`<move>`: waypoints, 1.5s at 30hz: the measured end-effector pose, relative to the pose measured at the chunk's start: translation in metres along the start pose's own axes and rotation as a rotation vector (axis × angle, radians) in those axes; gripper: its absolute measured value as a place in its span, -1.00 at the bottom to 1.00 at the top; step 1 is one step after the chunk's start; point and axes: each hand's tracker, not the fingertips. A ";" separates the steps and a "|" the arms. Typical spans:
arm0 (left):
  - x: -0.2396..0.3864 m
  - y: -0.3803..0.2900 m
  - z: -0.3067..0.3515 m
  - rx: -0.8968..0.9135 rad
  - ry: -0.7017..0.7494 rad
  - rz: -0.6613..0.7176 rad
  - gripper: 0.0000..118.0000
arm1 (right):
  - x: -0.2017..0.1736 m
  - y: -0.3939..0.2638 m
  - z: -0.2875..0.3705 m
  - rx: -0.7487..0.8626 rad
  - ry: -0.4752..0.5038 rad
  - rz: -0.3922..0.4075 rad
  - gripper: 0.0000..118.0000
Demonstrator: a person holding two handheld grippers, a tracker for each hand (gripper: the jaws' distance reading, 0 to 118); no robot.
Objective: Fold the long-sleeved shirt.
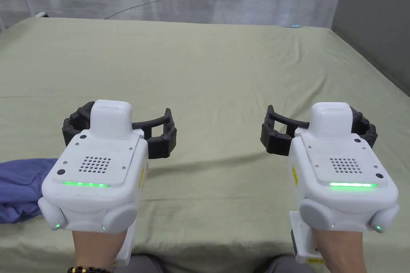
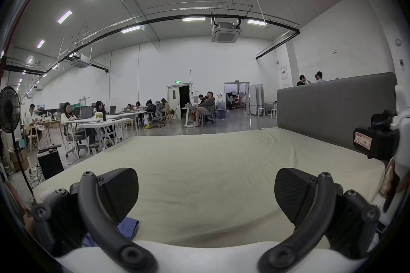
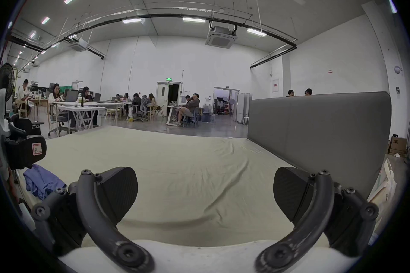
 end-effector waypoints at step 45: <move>0.002 0.004 -0.007 -0.001 -0.015 -0.005 1.00 | 0.001 0.002 -0.006 -0.015 -0.005 -0.008 1.00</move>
